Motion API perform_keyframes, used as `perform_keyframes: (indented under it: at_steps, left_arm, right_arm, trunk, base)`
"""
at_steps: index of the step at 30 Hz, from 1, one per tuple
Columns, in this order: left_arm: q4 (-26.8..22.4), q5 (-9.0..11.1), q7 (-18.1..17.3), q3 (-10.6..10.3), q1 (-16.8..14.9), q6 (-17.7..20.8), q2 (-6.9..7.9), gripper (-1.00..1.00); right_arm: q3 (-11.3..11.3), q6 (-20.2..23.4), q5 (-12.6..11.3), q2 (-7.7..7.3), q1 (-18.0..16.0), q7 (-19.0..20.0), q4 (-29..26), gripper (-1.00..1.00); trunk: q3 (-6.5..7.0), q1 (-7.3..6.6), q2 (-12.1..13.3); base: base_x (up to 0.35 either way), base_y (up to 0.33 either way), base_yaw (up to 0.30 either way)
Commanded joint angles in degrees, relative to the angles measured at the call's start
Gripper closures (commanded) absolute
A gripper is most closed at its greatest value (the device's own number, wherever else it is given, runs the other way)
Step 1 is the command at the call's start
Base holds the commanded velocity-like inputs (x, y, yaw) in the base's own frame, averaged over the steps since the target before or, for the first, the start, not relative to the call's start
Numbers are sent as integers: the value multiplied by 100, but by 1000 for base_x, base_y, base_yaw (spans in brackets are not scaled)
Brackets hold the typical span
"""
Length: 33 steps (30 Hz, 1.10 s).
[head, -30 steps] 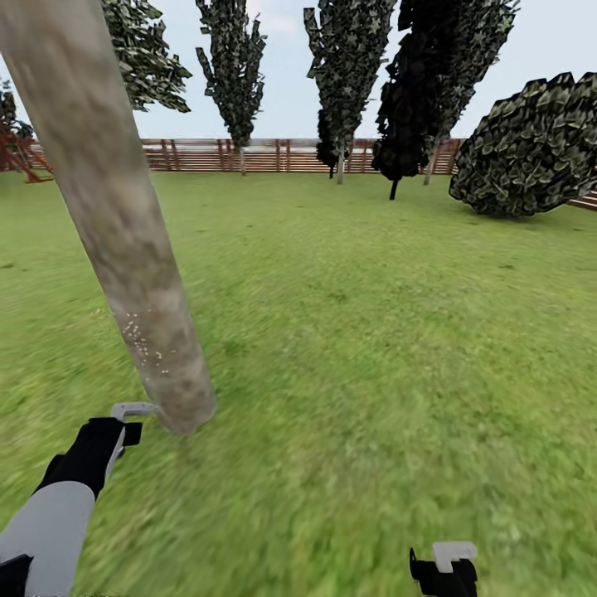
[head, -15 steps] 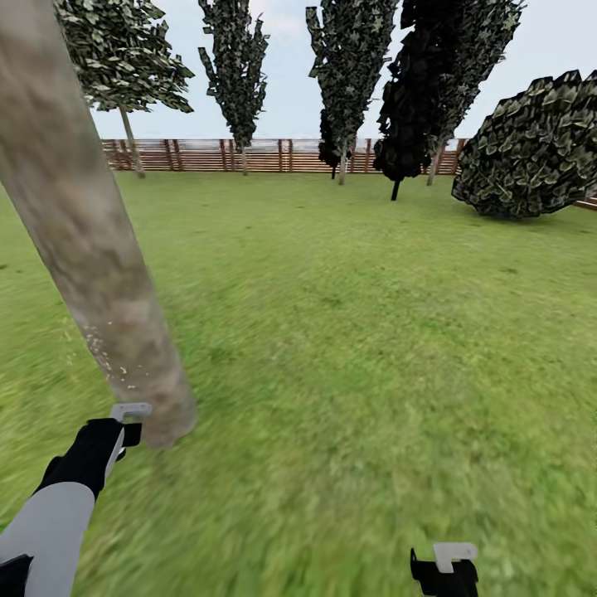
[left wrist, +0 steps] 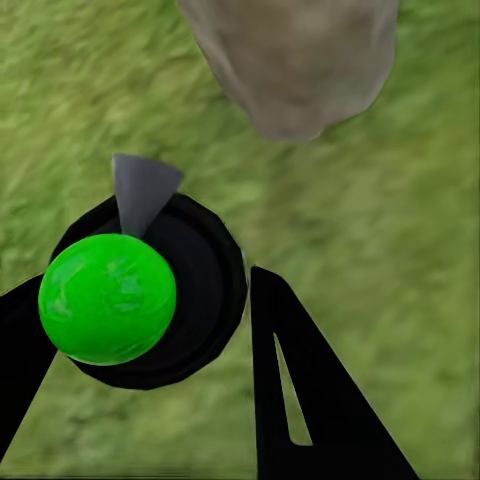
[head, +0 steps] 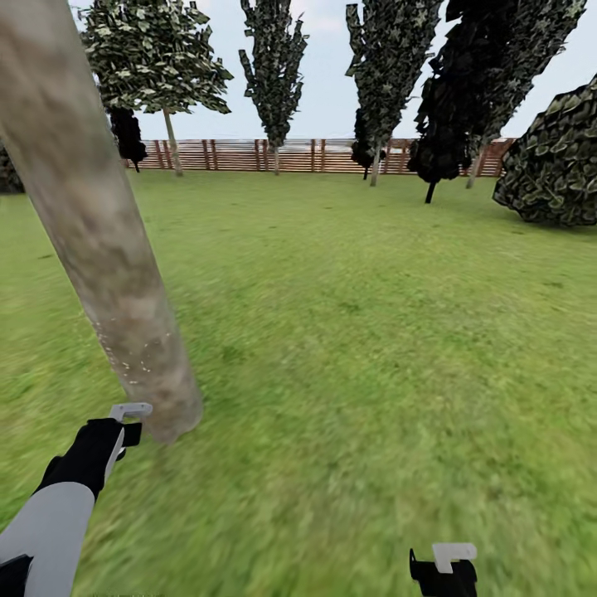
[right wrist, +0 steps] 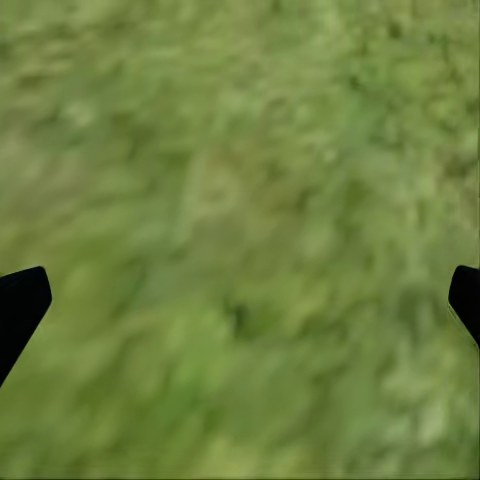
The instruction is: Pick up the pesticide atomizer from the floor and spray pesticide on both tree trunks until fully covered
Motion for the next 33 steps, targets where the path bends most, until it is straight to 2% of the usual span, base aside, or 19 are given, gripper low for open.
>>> perform_keyframes:
  at_steps: [1,5,16,22,26,30,33]
  left_arm:
    - [-7,-22,-8,14,-6,24,-4,100]
    - [-6,-27,-8,16,-5,24,-4,100]
    - [-7,-21,-6,16,-7,24,-4,100]
    - [-36,-10,-20,18,-5,32,-4,100]
    - [-67,-7,-46,8,-9,25,-4,100]
    - [-120,-16,-77,-20,-113,113,51,100]
    - [-205,-29,-68,-57,-429,286,13,100]
  right_arm:
    - [32,2,33,-1,-2,-47,2,-100]
    - [31,2,33,-1,-2,-47,0,-100]
    - [32,2,33,6,-2,-47,2,-100]
    - [32,2,33,8,-2,-47,-4,-100]
    - [25,2,33,4,-2,-47,-6,-100]
    - [23,2,33,0,-2,-47,-6,-100]
    - [23,2,33,-1,-2,-47,-6,-100]
  trunk:
    - [-5,0,-2]
    - [-5,0,-2]
    - [-5,0,-2]
    - [-5,0,-2]
    - [-5,0,-2]
    - [-5,0,-2]
    - [-5,0,-2]
  base:
    - [117,-287,274]
    - [130,-287,172]
    - [138,-287,21]
    - [61,-288,241]
    - [-148,-240,274]
    - [-68,-57,276]
    - [-8,-6,276]
